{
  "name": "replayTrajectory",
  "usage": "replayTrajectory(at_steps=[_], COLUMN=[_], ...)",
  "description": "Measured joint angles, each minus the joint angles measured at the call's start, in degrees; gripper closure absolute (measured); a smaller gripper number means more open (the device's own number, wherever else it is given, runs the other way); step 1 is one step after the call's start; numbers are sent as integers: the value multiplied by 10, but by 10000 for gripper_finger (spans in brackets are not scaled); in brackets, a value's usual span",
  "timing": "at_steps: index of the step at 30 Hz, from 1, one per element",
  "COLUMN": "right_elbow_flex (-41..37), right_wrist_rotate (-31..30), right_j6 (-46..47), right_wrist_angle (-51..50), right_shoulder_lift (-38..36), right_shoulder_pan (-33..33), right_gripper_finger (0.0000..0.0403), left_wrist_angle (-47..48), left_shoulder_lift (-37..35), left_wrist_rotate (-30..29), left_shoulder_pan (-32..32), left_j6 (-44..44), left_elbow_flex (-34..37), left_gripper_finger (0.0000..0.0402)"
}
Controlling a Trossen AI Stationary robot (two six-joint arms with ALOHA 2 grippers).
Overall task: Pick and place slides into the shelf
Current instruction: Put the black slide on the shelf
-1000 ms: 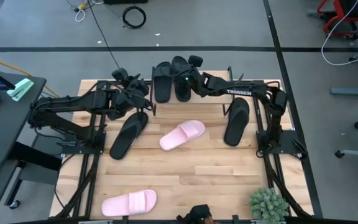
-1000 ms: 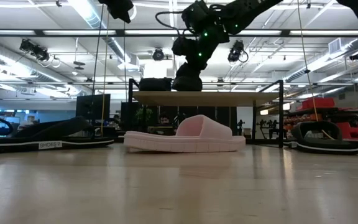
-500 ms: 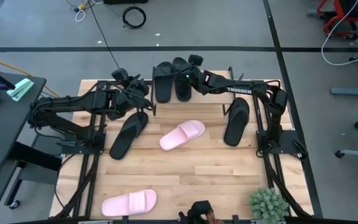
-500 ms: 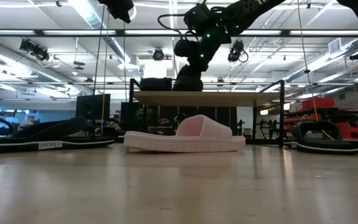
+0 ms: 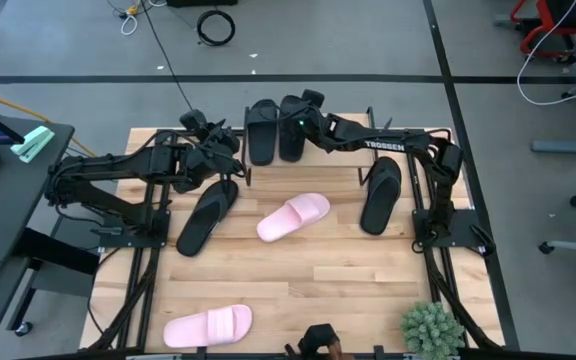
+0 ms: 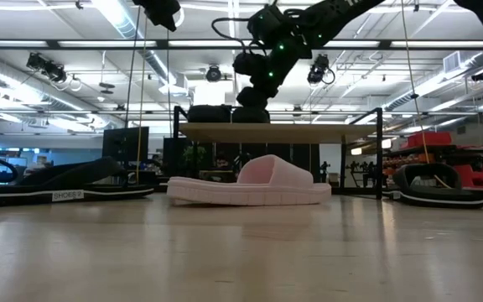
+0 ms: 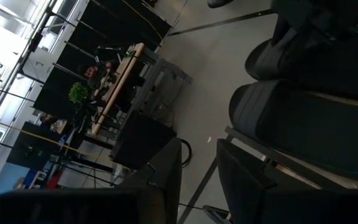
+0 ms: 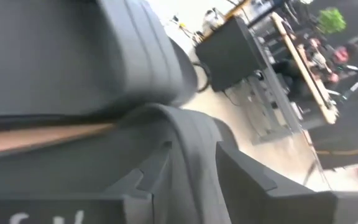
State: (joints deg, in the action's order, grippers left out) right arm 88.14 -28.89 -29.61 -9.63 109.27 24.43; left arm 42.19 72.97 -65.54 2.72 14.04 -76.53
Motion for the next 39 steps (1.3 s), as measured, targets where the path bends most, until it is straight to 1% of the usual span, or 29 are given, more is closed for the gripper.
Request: replayTrajectory(at_steps=[2, 7, 11, 14, 17, 20, 22, 24, 25, 30, 36, 39], right_elbow_flex=[0, 0, 0, 1, 1, 1, 1, 1, 1, 1, 1, 1], right_wrist_rotate=[13, 18, 19, 19, 20, 23, 21, 19, 18, 31, 43, 78], right_j6=[0, 1, 33, 66, 105, 163, 201, 222, 225, 236, 256, 257], right_wrist_angle=[-1, -7, -28, -64, -125, -207, -262, -297, -300, -260, -251, -247], right_shoulder_lift=[-1, -21, -55, -91, -127, -151, -157, -154, -150, -110, -59, -46], right_shoulder_pan=[-4, -20, -41, -59, -69, -57, -37, -15, -5, 38, 76, 89], right_gripper_finger=[272, 272, 272, 272, 275, 298, 332, 377, 389, 396, 399, 400], left_wrist_angle=[0, 1, 1, 1, 1, 1, 1, 0, 0, 0, 0, 0], left_shoulder_lift=[0, 0, 0, 0, 0, 0, 0, 0, 0, 0, 0, 0], left_wrist_rotate=[0, 0, 0, 0, 0, 0, 0, 0, 0, 0, 0, 0], left_shoulder_pan=[0, 0, 0, 0, 0, 0, 0, 0, 0, 0, 0, 0], left_j6=[0, 0, 0, 0, 0, 0, 0, 0, 0, 0, 1, 1], left_elbow_flex=[0, 0, 0, 0, 0, 0, 0, 0, 0, 0, 0, 0], left_gripper_finger=[294, 294, 294, 294, 294, 294, 294, 294, 295, 302, 316, 322])
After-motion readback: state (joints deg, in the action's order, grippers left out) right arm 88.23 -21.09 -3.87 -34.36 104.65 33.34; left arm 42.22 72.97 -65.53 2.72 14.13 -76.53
